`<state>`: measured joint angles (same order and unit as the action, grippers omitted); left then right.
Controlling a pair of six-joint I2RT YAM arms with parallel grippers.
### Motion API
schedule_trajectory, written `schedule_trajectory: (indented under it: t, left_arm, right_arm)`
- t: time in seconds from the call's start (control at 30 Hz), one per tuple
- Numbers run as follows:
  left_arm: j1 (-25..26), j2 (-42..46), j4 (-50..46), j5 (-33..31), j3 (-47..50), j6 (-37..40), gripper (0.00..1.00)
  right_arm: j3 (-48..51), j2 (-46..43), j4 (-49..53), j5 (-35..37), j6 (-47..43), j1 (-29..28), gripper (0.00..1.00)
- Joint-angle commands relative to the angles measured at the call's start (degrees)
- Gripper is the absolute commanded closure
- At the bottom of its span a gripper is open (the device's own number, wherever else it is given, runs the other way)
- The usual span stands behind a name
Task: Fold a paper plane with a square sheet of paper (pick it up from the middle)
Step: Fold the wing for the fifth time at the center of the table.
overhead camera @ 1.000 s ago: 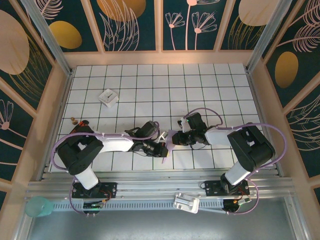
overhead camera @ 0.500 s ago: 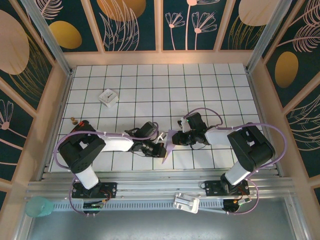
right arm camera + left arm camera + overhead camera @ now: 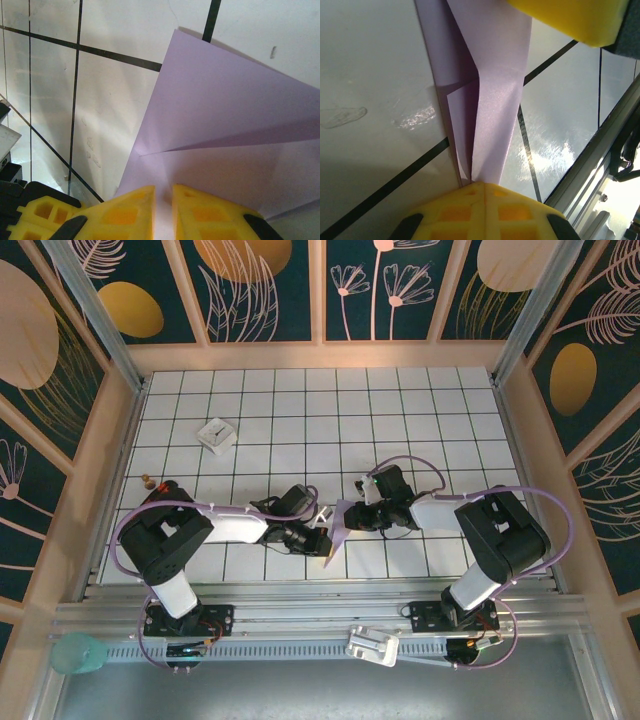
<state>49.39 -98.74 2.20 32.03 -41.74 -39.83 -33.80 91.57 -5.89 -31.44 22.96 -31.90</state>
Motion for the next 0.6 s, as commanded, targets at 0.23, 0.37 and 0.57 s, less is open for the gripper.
schedule_trajectory:
  t: [0.23,0.37,0.57]
  left_arm:
    - [-0.28,-1.01,-7.39,-6.01,2.96,1.97,1.0]
    - [-0.26,-1.26,-7.34,-6.19,3.15,1.97,1.0]
    - [-0.22,-1.33,-8.74,-7.34,2.31,2.48,1.0]
  right_arm:
    - [-3.33,-0.71,3.91,1.24,0.39,1.84,0.76]
    - [-3.53,-3.93,3.3,-1.98,2.55,1.93,0.76]
    - [0.95,-8.63,-0.06,-4.68,8.88,1.13,0.82]
